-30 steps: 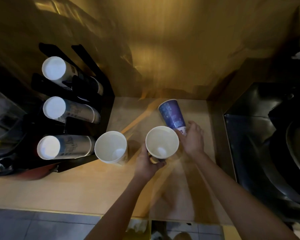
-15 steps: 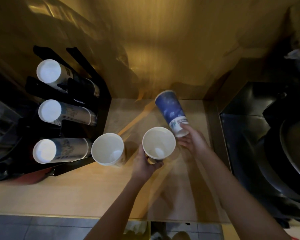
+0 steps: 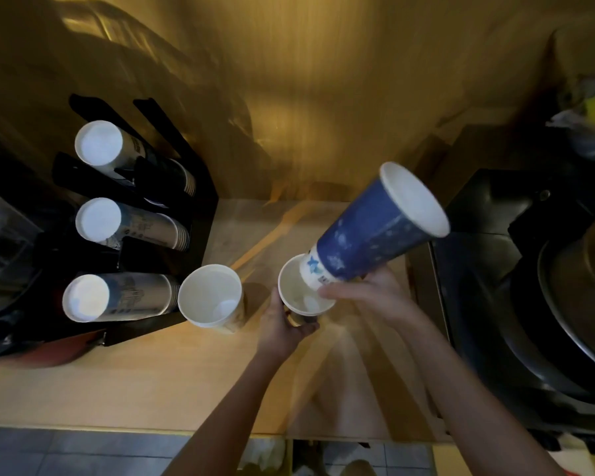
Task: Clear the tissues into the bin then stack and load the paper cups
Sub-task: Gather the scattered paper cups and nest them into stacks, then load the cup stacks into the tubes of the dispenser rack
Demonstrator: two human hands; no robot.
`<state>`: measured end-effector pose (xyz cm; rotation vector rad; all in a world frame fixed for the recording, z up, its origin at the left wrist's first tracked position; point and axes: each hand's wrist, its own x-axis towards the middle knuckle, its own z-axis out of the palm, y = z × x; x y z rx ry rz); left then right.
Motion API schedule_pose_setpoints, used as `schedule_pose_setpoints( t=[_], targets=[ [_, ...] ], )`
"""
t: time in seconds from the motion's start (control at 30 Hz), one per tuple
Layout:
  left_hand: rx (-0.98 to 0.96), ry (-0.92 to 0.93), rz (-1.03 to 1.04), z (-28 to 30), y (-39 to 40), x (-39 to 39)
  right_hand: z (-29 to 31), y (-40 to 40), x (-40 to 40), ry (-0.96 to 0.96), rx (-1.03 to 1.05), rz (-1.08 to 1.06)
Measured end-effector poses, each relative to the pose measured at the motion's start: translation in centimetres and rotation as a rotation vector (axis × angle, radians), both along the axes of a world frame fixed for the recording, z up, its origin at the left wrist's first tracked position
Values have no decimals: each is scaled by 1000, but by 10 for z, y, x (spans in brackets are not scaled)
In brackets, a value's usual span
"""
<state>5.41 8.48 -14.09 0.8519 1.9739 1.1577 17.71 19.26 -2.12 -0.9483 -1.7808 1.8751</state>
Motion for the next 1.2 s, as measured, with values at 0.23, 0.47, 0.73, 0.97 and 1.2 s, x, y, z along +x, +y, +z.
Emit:
schedule_pose_setpoints(
  t=[0.23,0.47,0.73,0.97,1.2],
  targets=[
    [25,-1,6,-2,1,-1,-19,-11,-8,-166,225,41],
    [23,-13,10,5,2,0,-19,-16,-8,-143,184,65],
    [33,26,-2,8,1,1,-14,-19,-10,-461,529,138],
    [-28,25,9,11,0,1,-15,-23,-7,-540,553,152],
    [-165,51,-117,40,3,-10,-9,-11,-14,-177,-106,-267]
  ],
)
